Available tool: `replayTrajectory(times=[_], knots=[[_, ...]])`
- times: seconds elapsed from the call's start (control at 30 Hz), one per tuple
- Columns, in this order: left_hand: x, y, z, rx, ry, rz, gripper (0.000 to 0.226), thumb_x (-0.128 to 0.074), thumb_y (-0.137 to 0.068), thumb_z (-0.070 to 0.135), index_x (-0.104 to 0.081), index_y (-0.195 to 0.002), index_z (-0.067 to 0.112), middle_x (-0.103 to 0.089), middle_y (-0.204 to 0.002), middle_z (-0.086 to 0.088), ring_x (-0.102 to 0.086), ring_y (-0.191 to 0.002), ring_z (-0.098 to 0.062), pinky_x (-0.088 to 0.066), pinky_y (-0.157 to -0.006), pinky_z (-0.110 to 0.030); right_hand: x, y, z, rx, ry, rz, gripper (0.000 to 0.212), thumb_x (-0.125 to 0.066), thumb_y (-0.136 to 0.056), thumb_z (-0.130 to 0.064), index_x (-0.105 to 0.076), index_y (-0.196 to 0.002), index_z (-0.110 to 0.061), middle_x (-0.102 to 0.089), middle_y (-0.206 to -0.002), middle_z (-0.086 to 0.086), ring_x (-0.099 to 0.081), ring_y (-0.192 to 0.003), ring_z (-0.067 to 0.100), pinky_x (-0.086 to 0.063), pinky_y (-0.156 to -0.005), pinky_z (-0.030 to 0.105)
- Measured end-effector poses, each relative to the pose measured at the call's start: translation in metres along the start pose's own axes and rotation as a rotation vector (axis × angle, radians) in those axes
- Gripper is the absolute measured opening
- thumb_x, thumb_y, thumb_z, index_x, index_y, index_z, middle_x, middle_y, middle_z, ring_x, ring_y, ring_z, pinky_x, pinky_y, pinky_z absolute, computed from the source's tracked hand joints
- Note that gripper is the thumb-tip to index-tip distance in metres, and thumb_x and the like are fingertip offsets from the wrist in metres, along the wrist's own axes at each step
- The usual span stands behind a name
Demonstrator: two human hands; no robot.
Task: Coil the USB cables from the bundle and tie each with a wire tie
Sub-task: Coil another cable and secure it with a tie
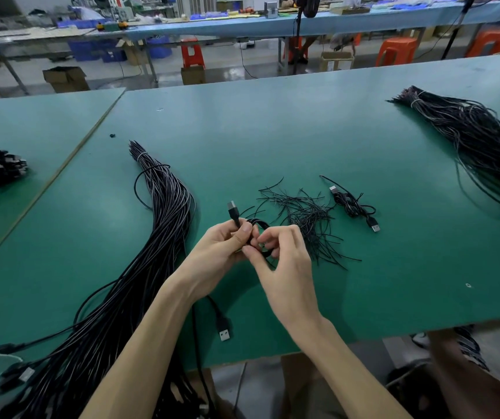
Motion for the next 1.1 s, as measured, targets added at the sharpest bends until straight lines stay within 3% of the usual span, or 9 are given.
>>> replayTrajectory(times=[0.23,0.33,0.5,0.63,0.73,1.1], knots=[[-0.0014,0.0018,0.0032,-0.042,-0.076,0.024,0.024,-0.061,-0.098,0.037,-0.073,-0.091,0.017,-0.067,-0.089,-0.001,-0.063,-0.090,-0.019,-0.056,-0.085,-0.029,-0.0016,0.0001,0.0051,-0.053,0.013,0.001,0.017,-0.074,-0.092,-0.018,-0.059,-0.100,-0.014,-0.053,-0.102,-0.009,-0.056,-0.094,0.001,-0.046,-0.079,0.010],[-0.0002,0.0022,0.0044,-0.057,-0.118,0.045,0.028,-0.060,-0.100,0.039,-0.070,-0.094,0.014,-0.067,-0.095,-0.009,-0.066,-0.095,-0.029,-0.054,-0.087,-0.038,-0.0009,0.0005,0.0058,-0.059,0.010,0.013,0.012,-0.073,-0.093,-0.017,-0.062,-0.094,-0.015,-0.056,-0.097,-0.010,-0.059,-0.087,0.006,-0.050,-0.075,0.016],[0.0015,0.0025,0.0064,-0.069,-0.129,0.066,0.030,-0.064,-0.096,0.044,-0.072,-0.091,0.015,-0.067,-0.091,-0.011,-0.064,-0.092,-0.035,-0.052,-0.087,-0.043,0.0011,0.0000,0.0017,0.017,0.002,0.004,0.012,-0.071,-0.094,-0.010,-0.064,-0.086,-0.013,-0.057,-0.088,-0.009,-0.059,-0.078,0.010,-0.046,-0.067,0.013],[0.0018,0.0031,0.0079,-0.070,-0.132,0.064,0.032,-0.065,-0.095,0.045,-0.074,-0.091,0.015,-0.069,-0.087,-0.009,-0.066,-0.084,-0.028,-0.057,-0.080,-0.034,0.0017,-0.0003,0.0012,0.045,-0.026,-0.022,0.015,-0.070,-0.094,-0.007,-0.061,-0.085,-0.013,-0.056,-0.087,-0.008,-0.059,-0.078,0.013,-0.050,-0.067,0.019],[0.0025,0.0043,0.0086,-0.059,-0.131,0.074,0.032,-0.067,-0.093,0.046,-0.076,-0.090,0.016,-0.070,-0.087,-0.007,-0.065,-0.081,-0.020,-0.055,-0.072,-0.026,0.0017,-0.0008,0.0017,0.061,-0.023,-0.046,0.018,-0.070,-0.093,-0.005,-0.057,-0.083,-0.013,-0.053,-0.087,-0.008,-0.057,-0.077,0.013,-0.046,-0.069,0.015],[0.0071,0.0043,0.0054,0.006,-0.092,0.068,0.030,-0.066,-0.097,0.043,-0.076,-0.094,0.015,-0.068,-0.093,-0.007,-0.060,-0.089,-0.027,-0.049,-0.066,-0.022,0.0027,-0.0003,0.0008,0.105,-0.007,-0.076,0.021,-0.068,-0.089,0.002,-0.054,-0.083,-0.013,-0.048,-0.090,-0.005,-0.053,-0.078,0.012,-0.042,-0.072,0.013]])
Point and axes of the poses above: each hand's wrist, its own y-axis away from the middle knuckle, its own x-axis out of the back of the hand, z = x × y, the point moved 5 cm from there along -y, towards the middle knuckle
